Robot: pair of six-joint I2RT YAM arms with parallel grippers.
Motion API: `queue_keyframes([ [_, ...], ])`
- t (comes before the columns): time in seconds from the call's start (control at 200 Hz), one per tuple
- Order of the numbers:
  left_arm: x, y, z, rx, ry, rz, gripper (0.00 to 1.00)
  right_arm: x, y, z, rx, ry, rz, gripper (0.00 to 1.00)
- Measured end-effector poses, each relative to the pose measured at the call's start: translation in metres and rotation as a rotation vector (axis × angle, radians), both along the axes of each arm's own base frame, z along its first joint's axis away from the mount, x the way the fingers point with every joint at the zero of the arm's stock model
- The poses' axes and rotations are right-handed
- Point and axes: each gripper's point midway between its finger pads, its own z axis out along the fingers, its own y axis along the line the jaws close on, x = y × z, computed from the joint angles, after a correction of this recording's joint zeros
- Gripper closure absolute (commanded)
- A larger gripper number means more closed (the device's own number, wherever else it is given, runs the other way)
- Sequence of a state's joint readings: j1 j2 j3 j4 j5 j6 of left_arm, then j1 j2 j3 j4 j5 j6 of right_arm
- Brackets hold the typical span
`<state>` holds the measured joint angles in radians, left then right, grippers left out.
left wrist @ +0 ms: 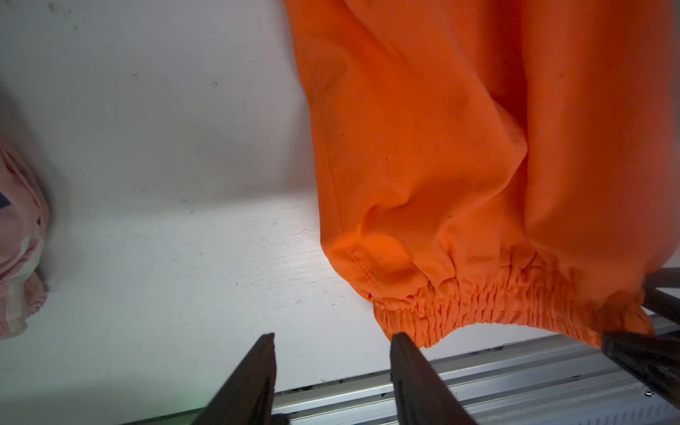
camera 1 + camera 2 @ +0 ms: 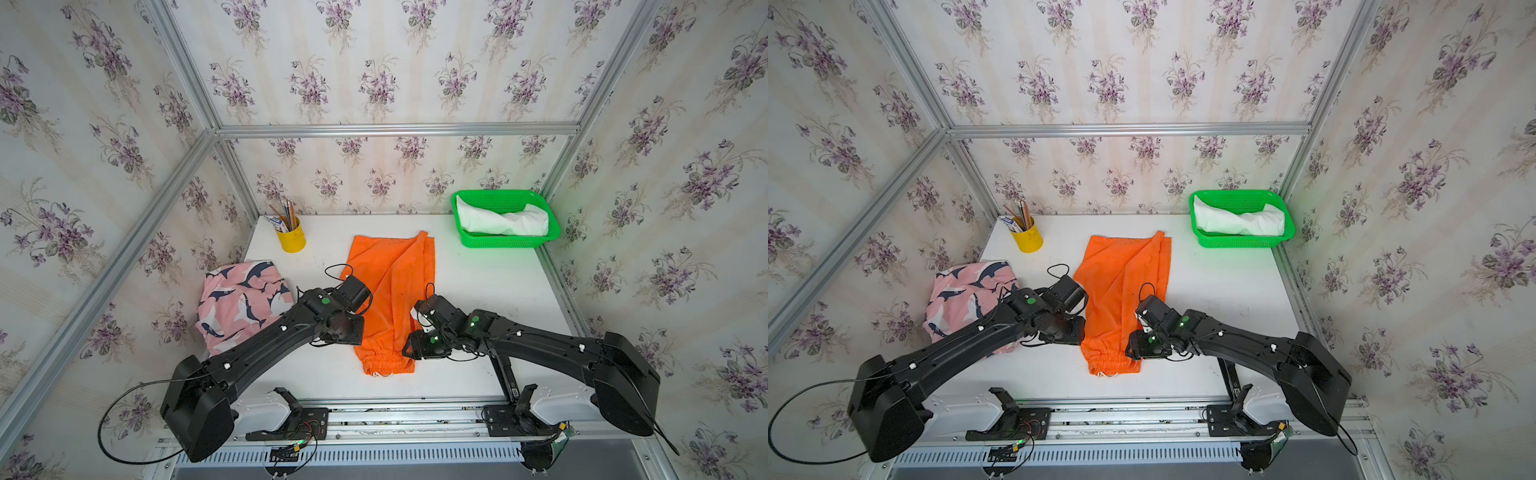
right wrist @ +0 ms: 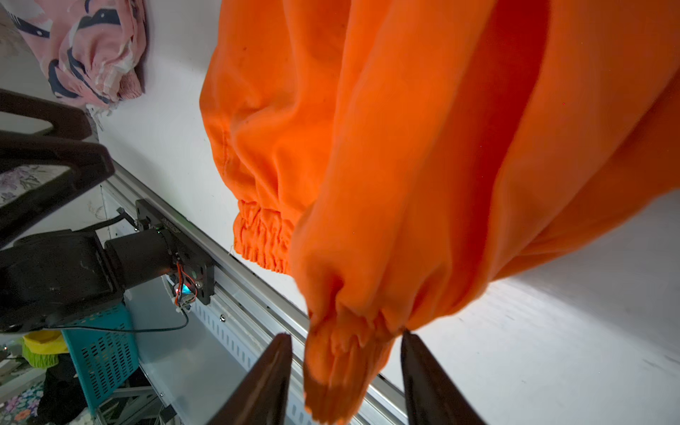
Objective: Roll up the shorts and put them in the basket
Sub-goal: Adjust the shorts at the center of the board.
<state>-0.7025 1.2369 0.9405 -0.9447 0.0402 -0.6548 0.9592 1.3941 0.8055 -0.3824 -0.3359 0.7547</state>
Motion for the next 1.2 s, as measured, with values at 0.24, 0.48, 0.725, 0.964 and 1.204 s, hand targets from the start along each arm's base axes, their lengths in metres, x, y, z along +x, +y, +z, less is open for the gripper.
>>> queue_keyframes([
  [0.24,0.001,0.007,0.019,-0.020,-0.111,0.038,0.41,0.018,0.048,0.035,0.132,-0.003,0.031,1.00],
  [0.48,0.001,0.024,0.052,-0.018,-0.238,0.089,0.35,0.020,0.114,0.121,0.442,-0.113,0.060,1.00],
  [0.725,-0.019,0.008,0.027,-0.023,-0.194,-0.023,0.31,-0.006,0.054,0.005,0.187,0.050,-0.116,1.00],
  [0.964,-0.040,-0.017,-0.012,0.074,-0.095,-0.114,0.32,-0.004,0.030,-0.016,0.109,0.029,-0.182,1.00],
  [1.204,-0.050,-0.021,-0.057,0.156,0.013,-0.066,0.39,-0.011,0.001,-0.048,-0.001,0.030,-0.213,1.00],
])
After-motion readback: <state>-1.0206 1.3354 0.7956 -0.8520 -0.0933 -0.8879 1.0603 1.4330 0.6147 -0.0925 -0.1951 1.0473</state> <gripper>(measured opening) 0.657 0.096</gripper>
